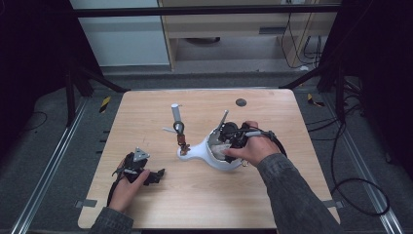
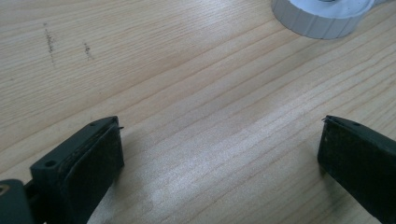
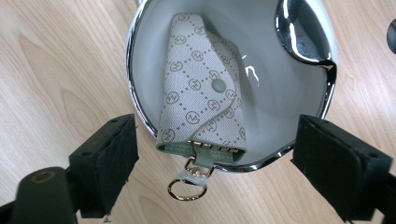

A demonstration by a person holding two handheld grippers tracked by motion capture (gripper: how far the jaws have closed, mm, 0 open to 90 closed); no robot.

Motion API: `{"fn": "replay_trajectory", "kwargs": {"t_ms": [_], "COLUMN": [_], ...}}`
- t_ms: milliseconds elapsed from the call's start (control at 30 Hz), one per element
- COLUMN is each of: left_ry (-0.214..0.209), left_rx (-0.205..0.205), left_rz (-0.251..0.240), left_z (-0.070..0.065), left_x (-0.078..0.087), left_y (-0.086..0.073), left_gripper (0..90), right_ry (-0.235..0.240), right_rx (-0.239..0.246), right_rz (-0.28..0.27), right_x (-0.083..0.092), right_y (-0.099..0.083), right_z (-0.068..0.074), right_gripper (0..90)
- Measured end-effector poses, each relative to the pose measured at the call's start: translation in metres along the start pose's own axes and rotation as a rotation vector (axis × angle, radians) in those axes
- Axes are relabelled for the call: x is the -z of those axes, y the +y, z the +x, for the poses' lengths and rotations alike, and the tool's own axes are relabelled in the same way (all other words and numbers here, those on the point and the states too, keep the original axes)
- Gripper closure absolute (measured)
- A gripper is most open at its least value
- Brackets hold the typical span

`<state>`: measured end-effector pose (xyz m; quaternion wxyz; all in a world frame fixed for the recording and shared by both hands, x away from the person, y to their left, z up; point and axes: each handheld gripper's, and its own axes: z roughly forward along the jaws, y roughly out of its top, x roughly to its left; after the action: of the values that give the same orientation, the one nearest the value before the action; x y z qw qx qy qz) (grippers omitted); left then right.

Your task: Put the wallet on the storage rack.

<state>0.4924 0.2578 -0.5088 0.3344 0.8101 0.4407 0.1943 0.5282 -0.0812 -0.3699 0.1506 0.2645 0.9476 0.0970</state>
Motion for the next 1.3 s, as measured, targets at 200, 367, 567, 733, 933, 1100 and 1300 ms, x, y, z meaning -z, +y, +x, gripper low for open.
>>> {"fn": "replay_trajectory", "kwargs": {"t_ms": [200,367,567,733,933,1100,1300], "left_ry": [0.000,0.000,-0.001,-0.002,-0.002,-0.002,-0.002], "left_rx": [0.000,0.002,0.001,-0.002,-0.002,-0.002,-0.002], "left_rz": [0.000,0.000,-0.001,0.002,0.003,0.003,0.002], "left_z": [0.000,0.000,0.000,0.000,0.000,0.000,0.000], "left_x": [0.000,0.000,0.000,0.000,0.000,0.000,0.000], "left_y": [0.000,0.000,0.000,0.000,0.000,0.000,0.000], "left_gripper": [0.0,0.0,0.0,0.0,0.0,0.0,0.0], "right_ry": [0.005,-0.006,-0.005,-0.015,-0.024,-0.041,-0.074], "right_rx": [-0.033,-0.048,-0.081,-0.099,-0.140,-0.162,-0.189], "right_rz": [-0.032,-0.063,-0.109,-0.157,-0.206,-0.223,-0.243], "right_x": [0.001,0.004,0.009,0.013,0.018,0.018,0.021], "right_y": [-0.008,-0.014,-0.022,-0.032,-0.045,-0.054,-0.063], "right_z": [-0.003,-0.004,-0.007,-0.009,-0.016,-0.019,-0.024], "right_gripper": [11.2,10.3,8.5,6.5,5.9,6.0,7.8]}}
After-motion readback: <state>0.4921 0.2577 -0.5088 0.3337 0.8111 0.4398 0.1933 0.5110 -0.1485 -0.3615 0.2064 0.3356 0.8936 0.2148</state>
